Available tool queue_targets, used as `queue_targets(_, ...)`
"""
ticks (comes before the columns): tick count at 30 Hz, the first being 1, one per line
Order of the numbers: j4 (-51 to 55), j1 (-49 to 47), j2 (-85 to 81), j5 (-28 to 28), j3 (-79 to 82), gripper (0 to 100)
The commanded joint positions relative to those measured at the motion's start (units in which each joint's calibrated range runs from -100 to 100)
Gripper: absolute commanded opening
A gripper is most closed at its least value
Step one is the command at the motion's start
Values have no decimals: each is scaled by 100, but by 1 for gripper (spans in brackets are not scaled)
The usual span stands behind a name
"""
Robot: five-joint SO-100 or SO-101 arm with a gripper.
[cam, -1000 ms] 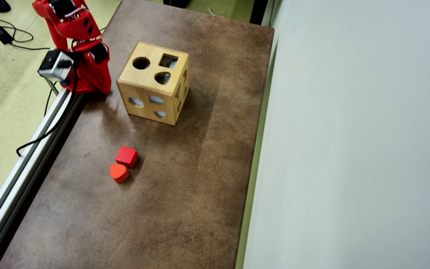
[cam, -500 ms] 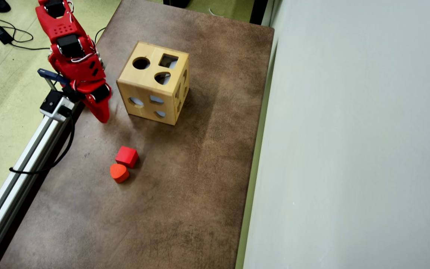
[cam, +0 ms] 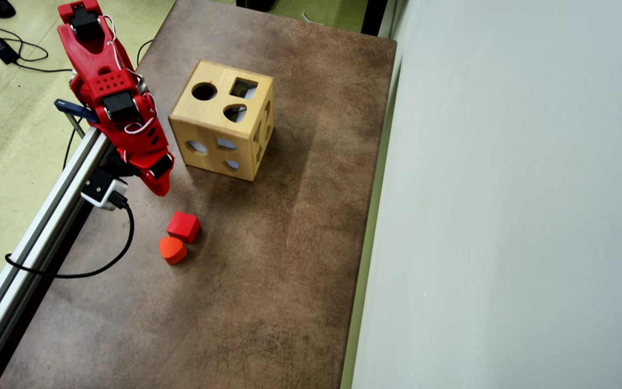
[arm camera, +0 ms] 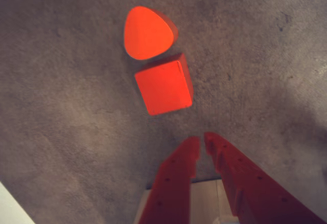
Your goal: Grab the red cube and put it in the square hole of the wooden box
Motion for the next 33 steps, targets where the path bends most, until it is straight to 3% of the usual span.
queue_targets(1, -428, -53, -48, 49, -26, 9)
queue_targets(6, -661, -46, 292, 405, -17, 18)
queue_targets(11, -669, -23, 742, 801, -79, 19)
queue_targets(24, -669, -9, 768, 786, -43, 20)
queue_targets(33, -669, 36, 946, 772, -97, 33)
